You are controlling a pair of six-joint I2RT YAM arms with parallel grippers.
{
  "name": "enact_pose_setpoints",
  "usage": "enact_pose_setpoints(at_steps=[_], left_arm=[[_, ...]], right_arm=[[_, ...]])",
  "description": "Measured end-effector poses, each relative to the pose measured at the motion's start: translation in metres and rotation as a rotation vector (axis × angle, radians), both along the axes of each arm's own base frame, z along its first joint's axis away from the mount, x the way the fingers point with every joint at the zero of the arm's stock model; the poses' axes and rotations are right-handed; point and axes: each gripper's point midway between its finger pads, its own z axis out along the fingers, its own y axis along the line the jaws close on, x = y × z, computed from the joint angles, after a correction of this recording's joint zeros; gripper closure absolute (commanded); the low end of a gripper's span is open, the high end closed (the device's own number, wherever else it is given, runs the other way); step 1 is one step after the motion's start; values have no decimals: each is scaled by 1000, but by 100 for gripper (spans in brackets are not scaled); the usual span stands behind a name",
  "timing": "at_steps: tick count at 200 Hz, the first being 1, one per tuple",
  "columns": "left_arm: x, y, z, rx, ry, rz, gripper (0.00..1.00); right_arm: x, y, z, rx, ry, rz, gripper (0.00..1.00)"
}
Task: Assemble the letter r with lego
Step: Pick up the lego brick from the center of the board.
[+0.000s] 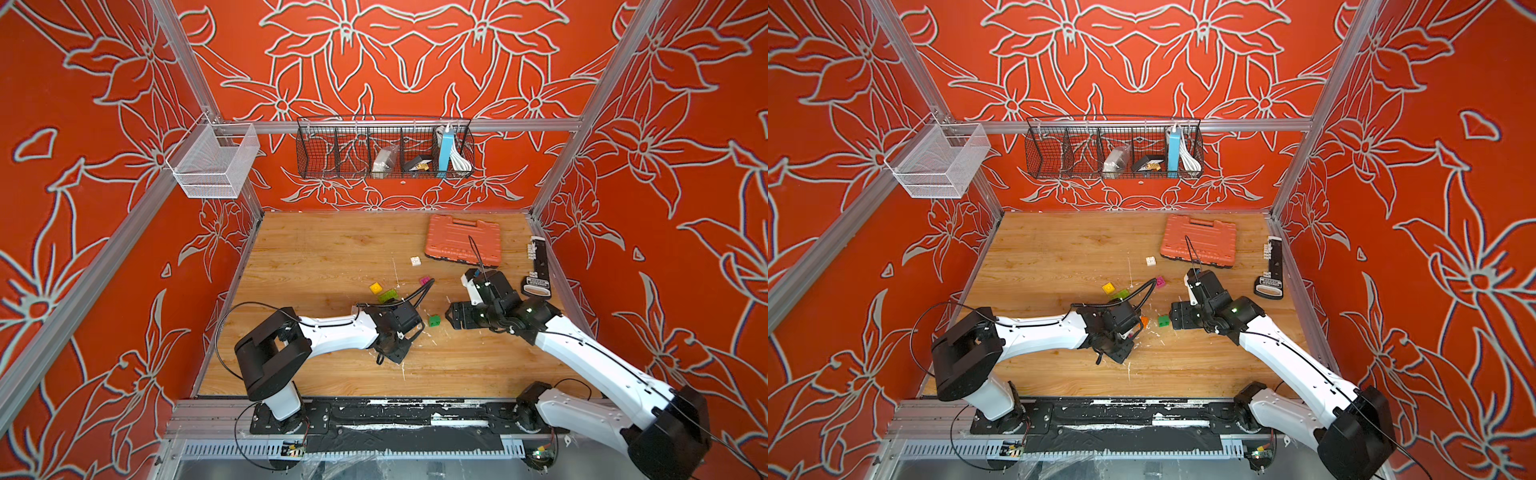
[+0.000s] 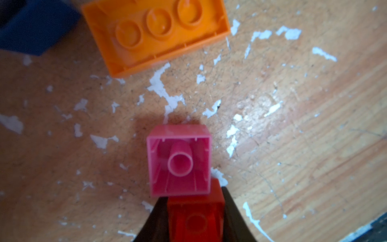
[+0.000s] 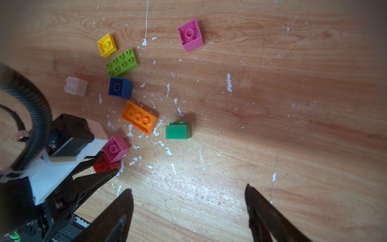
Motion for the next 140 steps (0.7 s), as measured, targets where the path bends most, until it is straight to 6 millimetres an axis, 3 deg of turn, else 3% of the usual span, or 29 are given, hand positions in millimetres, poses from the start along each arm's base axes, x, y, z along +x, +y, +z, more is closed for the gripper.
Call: enact_pose_setpoints(at_steps=[17,32,58,104,124,140], left_arm=[[-1,1,6,-8,-4,8,87],[0,0,25,-52,-30,21,93],[6,-5,86,-205,-133,47,100],[29,-6,203,-487,-452,48,100],[31,-1,233,-569,-605,-5,100],[26,3,244,-598,-697,-73,100]], right_arm=[[0,-1,6,8,-23,-4,13],[1,-4,15,18,-59,-8,11],[3,-9,37,36,-144,-17,11],[11,-14,85,83,-283,-54,10],[17,-10,108,99,-312,-49,7],[21,-5,122,115,-323,-39,5]])
